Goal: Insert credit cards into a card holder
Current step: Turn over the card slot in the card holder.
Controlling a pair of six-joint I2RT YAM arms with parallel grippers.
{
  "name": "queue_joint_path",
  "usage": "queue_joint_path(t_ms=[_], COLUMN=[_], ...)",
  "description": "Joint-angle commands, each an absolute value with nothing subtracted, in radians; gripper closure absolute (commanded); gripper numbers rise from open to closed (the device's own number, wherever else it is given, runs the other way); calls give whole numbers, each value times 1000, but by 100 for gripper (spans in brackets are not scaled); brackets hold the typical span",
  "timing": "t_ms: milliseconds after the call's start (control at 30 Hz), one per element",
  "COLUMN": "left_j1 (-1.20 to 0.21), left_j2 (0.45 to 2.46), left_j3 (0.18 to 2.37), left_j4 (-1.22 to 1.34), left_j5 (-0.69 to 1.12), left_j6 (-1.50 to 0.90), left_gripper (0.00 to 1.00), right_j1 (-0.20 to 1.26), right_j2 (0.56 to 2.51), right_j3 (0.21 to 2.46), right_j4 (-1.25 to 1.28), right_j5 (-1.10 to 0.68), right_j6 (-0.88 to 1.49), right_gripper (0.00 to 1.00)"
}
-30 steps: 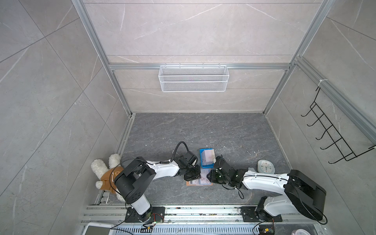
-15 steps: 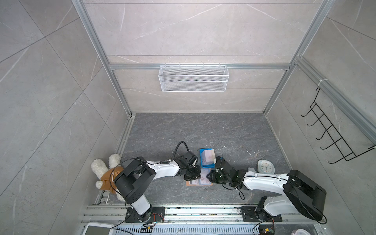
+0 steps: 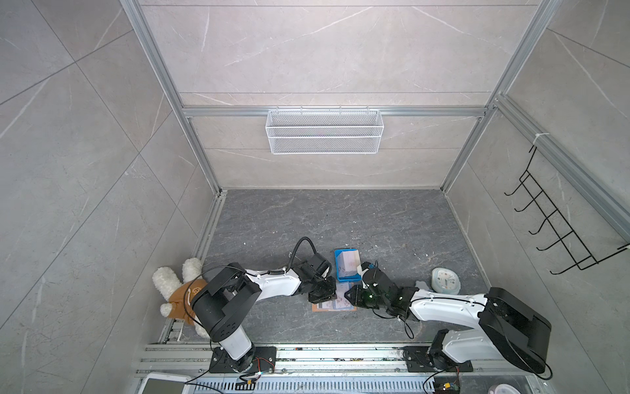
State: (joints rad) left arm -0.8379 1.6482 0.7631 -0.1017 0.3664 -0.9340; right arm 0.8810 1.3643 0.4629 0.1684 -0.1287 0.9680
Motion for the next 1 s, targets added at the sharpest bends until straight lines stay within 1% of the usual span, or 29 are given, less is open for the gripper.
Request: queue_joint_path(t_ms=[0,133,367,667,967], left_j1=[-837,-821,-790,-764,-753], left_j2=[1637,1601,1553,1479,1475], left_j3=[735,724,702,656,621], left_j4=[-163,-161,-156,-138,-88], left_j5=[335,341,367,398,441], left_j6=[-934,-937,-935,-938,-943], left_gripper=[100,100,100,100,99], right_j1=[884,896,963,1024,1047], right_j2=[1355,1367,1395,1462,1494], right_j3=[483,507,593,676,719], right_j4=[175,148,39,-4,-58], right_j5=[-153,-143,-59,-8,39], right_j6=[940,930,898,898,920], right_gripper=[76,76,76,75,73])
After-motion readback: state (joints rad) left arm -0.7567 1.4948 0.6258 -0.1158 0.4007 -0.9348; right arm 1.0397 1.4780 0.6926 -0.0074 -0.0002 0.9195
